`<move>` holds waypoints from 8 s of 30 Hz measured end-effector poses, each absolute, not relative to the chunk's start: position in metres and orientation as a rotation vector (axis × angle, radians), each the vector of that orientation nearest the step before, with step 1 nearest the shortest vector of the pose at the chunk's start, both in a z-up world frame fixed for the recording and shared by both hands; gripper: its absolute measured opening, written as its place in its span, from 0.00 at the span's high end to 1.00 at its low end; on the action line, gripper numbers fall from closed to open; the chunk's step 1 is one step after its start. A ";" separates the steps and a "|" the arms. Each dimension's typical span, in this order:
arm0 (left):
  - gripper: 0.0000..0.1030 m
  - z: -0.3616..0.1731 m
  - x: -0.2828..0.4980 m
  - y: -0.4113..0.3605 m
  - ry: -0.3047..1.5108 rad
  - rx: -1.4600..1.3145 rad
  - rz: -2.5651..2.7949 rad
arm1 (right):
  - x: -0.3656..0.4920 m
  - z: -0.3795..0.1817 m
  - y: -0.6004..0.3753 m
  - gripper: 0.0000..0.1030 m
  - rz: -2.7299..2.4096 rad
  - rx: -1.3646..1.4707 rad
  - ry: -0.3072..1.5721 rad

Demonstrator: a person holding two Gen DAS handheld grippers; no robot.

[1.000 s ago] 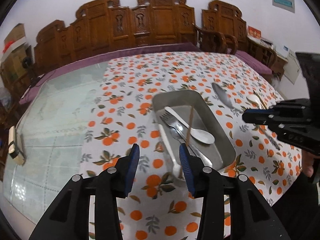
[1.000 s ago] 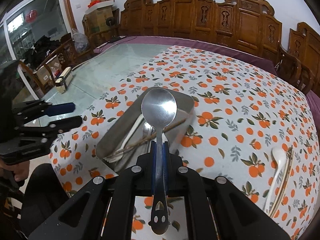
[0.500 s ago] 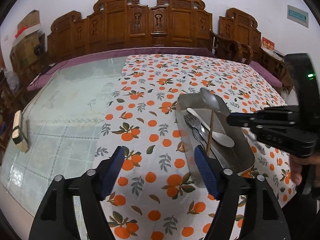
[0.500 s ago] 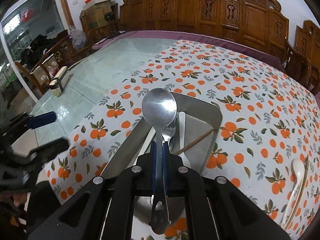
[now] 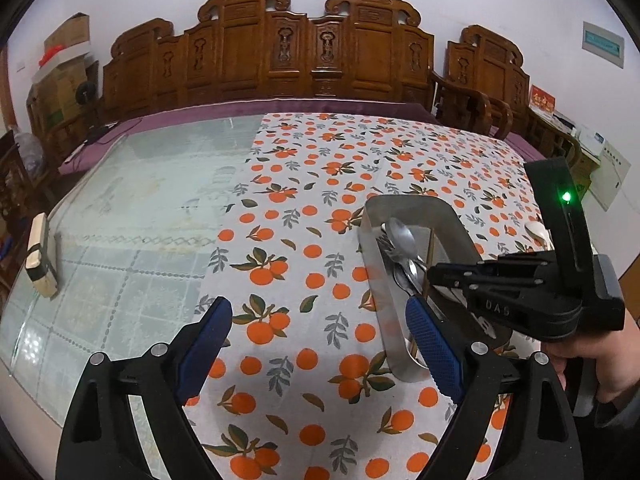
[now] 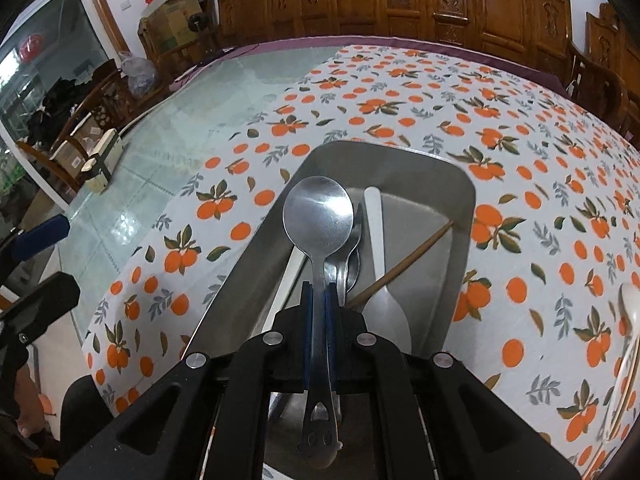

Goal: Organize utensils
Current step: 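Lower the metal spoon into the tray and open the right gripper, then grasp a wooden chopstick from the pile with the right gripper, then grasp the white plastic spoon with the left gripper while the right holds the chopstick, then lower the white plastic spoon into the tray and open the left gripper, then lower the held chopstick into the tray and open the right gripper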

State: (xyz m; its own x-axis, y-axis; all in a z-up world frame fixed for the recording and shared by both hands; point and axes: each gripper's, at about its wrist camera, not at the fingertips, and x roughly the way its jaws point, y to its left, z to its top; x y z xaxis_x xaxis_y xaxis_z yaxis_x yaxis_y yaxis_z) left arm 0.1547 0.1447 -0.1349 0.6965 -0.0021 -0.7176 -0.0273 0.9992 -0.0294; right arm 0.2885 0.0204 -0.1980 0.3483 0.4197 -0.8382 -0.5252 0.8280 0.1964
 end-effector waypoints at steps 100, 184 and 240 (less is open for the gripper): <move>0.36 -0.225 0.331 -0.225 1.054 0.062 -0.403 | 0.301 -0.231 -0.370 0.95 0.155 -0.035 1.091; 0.82 -0.191 0.284 0.037 1.080 0.087 -0.192 | 0.237 -0.134 -0.168 0.95 0.473 -0.094 0.949; 0.12 -0.105 0.162 0.143 0.846 -0.114 -0.040 | 0.302 -0.199 -0.006 0.95 0.640 0.081 1.178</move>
State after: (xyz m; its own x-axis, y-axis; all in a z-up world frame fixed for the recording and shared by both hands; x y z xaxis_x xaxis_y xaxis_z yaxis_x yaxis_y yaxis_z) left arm 0.1621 0.1431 -0.1051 0.6626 -0.0801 -0.7446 -0.0104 0.9932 -0.1161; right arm 0.3016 -0.0063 -0.1990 0.2291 0.5053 -0.8320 -0.4230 0.8215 0.3824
